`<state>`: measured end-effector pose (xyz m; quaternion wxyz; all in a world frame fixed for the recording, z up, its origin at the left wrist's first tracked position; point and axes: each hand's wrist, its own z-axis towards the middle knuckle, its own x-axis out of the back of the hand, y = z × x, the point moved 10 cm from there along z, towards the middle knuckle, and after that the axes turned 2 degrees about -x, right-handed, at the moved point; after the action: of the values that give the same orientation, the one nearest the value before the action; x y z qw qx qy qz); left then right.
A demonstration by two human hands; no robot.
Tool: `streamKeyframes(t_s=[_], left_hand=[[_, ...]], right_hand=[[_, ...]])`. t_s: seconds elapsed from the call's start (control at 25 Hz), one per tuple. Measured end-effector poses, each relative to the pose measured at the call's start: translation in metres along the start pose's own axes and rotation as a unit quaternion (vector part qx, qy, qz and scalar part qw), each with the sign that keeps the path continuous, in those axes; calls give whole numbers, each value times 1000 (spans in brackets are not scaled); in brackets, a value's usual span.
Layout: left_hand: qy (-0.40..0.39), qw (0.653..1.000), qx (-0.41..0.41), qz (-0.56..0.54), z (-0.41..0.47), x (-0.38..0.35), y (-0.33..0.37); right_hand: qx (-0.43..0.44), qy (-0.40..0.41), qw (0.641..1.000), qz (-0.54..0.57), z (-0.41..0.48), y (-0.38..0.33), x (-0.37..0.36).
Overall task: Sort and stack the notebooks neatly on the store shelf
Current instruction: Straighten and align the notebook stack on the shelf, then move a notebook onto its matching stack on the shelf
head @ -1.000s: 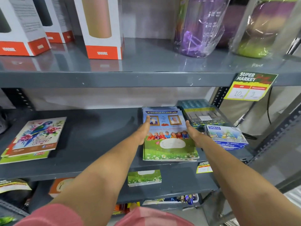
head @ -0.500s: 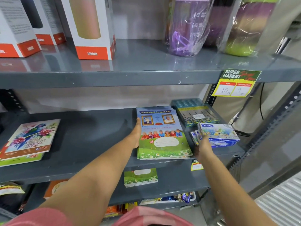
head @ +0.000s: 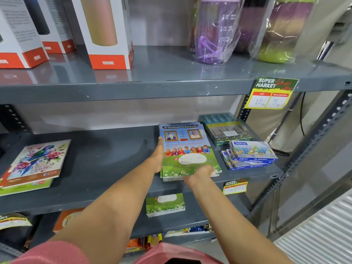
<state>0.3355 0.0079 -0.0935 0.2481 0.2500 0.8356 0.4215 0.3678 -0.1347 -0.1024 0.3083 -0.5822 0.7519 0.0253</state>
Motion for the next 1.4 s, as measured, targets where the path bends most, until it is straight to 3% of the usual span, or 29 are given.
streamKeyframes(t_s=[0.16, 0.28, 0.32, 0.4, 0.52, 0.56, 0.64, 0.72, 0.84, 0.92, 1.0, 1.04, 1.12, 1.2, 1.24, 1.28, 1.32, 1.4], left_hand=[[3, 1000, 1, 12, -4, -1, 0], [0, 989, -14, 147, -16, 0, 3], [12, 970, -39, 240, -21, 1, 8], [39, 900, -67, 428, -29, 0, 11], [47, 825, -40, 562, -28, -6, -5], [59, 805, -39, 589, -28, -7, -5], [84, 776, -54, 623, -28, -9, 1], [102, 753, -79, 646, -30, -10, 7], [120, 731, -100, 664, -33, -6, 11], [122, 746, -112, 645, -37, -3, 10], [109, 783, -100, 604, -34, 8, 5], [84, 819, -83, 562, -31, 14, 0], [21, 901, -45, 430, -26, 21, -10], [36, 966, -25, 256, -23, 30, -14], [44, 982, -24, 183, -23, 27, -15], [36, 991, -22, 128, -17, 21, -20], [38, 995, -20, 95, -14, 16, -22], [60, 995, -9, 84, -10, 13, -28]], right_hand=[[25, -31, 995, -92, -4, -8, -9], [109, -6, 953, -282, -12, -48, 10], [159, 30, 915, -370, -20, -72, 18], [258, 74, 800, -536, -30, -119, 20], [273, 35, 553, -786, -12, -123, -8], [253, 24, 489, -835, 0, -117, -11], [259, 36, 406, -876, 9, -113, -18], [295, 57, 366, -881, 5, -120, -25], [299, 76, 368, -877, 8, -126, -19], [306, 72, 367, -876, 8, -126, -19], [298, 40, 368, -880, 7, -126, -21], [284, 2, 391, -875, 8, -126, -21], [245, -85, 513, -818, 10, -128, -21], [192, -119, 695, -682, 15, -132, -12], [154, -135, 772, -602, 21, -125, -10], [131, -138, 817, -545, 25, -118, -10], [123, -123, 835, -522, 28, -112, -10], [153, -65, 798, -579, 30, -111, -10]])
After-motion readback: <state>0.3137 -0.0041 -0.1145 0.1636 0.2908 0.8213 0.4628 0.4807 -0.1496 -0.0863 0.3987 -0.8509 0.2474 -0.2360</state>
